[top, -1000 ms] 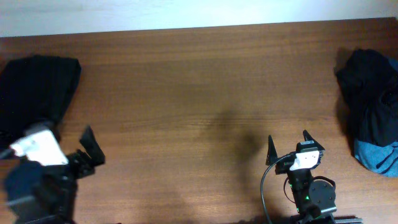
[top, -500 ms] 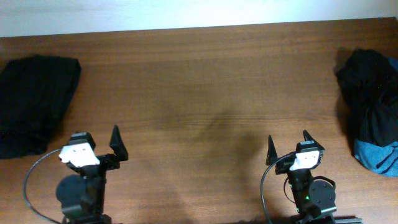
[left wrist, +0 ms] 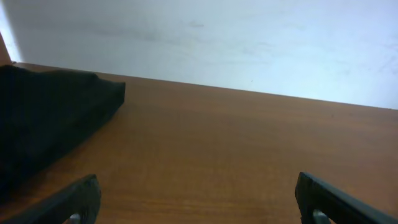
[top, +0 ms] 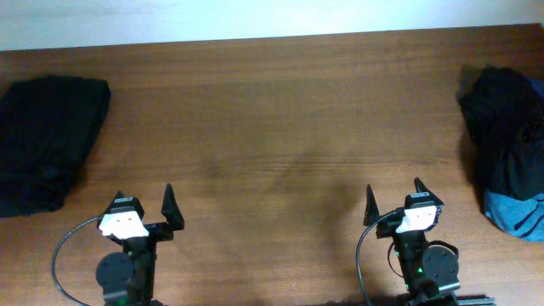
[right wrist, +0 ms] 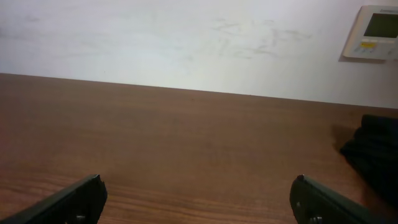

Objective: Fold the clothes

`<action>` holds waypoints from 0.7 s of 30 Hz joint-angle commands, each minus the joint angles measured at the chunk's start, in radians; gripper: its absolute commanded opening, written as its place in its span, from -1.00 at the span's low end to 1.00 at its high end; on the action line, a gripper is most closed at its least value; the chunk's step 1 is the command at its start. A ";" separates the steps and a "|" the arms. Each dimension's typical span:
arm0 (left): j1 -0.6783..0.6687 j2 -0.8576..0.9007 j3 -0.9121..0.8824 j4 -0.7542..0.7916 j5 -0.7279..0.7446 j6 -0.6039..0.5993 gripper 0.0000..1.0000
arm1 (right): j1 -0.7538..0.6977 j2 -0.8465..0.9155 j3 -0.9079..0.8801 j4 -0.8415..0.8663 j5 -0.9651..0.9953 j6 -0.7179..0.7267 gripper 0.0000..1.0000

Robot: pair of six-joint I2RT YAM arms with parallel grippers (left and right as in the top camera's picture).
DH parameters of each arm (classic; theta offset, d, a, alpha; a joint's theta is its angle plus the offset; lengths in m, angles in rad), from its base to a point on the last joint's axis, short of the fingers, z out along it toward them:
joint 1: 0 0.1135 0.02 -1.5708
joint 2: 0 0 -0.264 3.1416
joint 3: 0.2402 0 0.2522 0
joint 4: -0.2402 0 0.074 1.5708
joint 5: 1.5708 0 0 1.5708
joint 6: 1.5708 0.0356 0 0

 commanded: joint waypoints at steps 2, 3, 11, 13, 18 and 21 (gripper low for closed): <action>-0.005 -0.040 -0.045 0.007 0.015 0.009 0.99 | -0.008 -0.010 -0.005 -0.008 0.009 0.002 0.98; -0.005 -0.050 -0.054 0.006 0.015 0.009 0.99 | -0.008 -0.010 -0.005 -0.008 0.009 0.002 0.97; -0.030 -0.142 -0.074 -0.094 0.003 0.039 0.99 | -0.008 -0.010 -0.005 -0.008 0.009 0.002 0.97; -0.042 -0.173 -0.074 -0.127 -0.005 0.082 0.99 | -0.008 -0.010 -0.005 -0.008 0.009 0.002 0.98; -0.074 -0.239 -0.074 -0.127 -0.005 0.230 0.99 | -0.008 -0.010 -0.005 -0.008 0.009 0.002 0.97; -0.101 -0.253 -0.074 -0.130 -0.035 0.273 0.99 | -0.008 -0.010 -0.005 -0.008 0.010 0.002 0.98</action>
